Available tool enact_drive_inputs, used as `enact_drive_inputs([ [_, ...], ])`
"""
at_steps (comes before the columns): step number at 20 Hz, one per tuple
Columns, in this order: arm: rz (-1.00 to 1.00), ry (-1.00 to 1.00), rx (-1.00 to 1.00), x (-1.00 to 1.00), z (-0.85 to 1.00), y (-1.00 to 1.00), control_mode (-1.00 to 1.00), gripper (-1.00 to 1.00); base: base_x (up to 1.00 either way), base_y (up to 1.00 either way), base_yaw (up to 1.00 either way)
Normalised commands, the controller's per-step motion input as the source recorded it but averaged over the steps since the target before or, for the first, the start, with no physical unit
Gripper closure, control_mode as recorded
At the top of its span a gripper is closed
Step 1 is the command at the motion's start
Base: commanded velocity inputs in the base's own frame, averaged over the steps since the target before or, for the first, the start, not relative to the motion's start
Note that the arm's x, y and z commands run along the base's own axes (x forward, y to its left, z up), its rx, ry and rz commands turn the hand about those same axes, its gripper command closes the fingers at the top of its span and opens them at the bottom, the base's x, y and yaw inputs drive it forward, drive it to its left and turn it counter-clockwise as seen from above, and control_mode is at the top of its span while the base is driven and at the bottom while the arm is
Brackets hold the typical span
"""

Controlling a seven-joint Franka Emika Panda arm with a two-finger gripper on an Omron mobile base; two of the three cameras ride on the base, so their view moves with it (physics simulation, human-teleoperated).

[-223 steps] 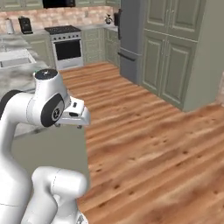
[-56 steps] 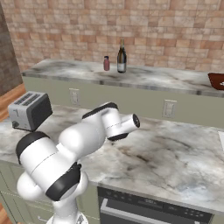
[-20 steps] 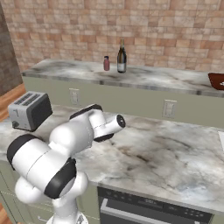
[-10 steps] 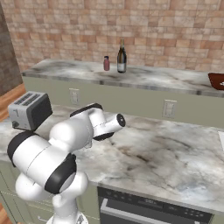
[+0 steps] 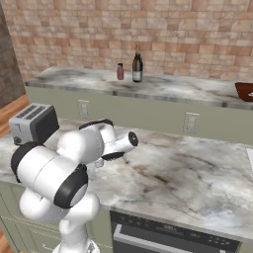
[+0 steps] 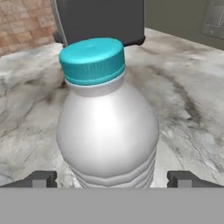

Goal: Place the drinks on the dining counter in a tight cluster.

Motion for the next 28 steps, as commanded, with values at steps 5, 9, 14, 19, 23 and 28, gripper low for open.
enact_drive_inputs([
  [5, 0.0, 0.0, 0.0, 0.12, -0.06, 0.08, -1.0, -1.0, 0.0, 0.0, 0.0],
  [9, 0.0, 0.0, 0.0, 0.02, -0.01, 0.01, -1.0, -1.0, 0.0, 0.0, 0.0],
  [14, 0.0, 0.0, 0.0, 0.0, 0.0, 0.0, -1.0, 1.0, 0.0, 0.0, 0.0],
  [19, 0.0, 0.0, 0.0, 0.0, 0.0, 0.0, -1.0, 1.0, 0.0, 0.0, 0.0],
  [23, 0.0, 0.0, 0.0, 0.0, 0.0, 0.0, -1.0, 1.0, 0.0, 0.0, 0.0],
  [28, 0.0, -0.04, 0.0, -0.4, 0.04, 0.0, -1.0, 1.0, 0.0, 0.0, 0.0],
])
